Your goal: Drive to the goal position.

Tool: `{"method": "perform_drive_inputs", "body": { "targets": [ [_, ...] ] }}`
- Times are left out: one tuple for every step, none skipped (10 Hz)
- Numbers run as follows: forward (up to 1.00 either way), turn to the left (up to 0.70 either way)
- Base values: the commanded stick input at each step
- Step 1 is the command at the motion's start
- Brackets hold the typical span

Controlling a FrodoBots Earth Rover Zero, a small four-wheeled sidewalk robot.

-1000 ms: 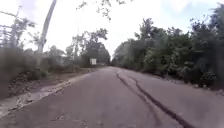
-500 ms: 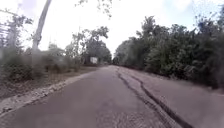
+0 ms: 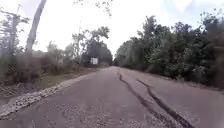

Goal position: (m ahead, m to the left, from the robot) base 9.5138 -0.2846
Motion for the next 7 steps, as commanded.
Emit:
{"method": "perform_drive_inputs", "body": {
  "targets": [
    [1.00,0.00],
    [1.00,0.00],
    [1.00,0.00],
    [1.00,0.00],
    [1.00,0.00],
    [1.00,0.00],
    [1.00,0.00]
  ]
}}
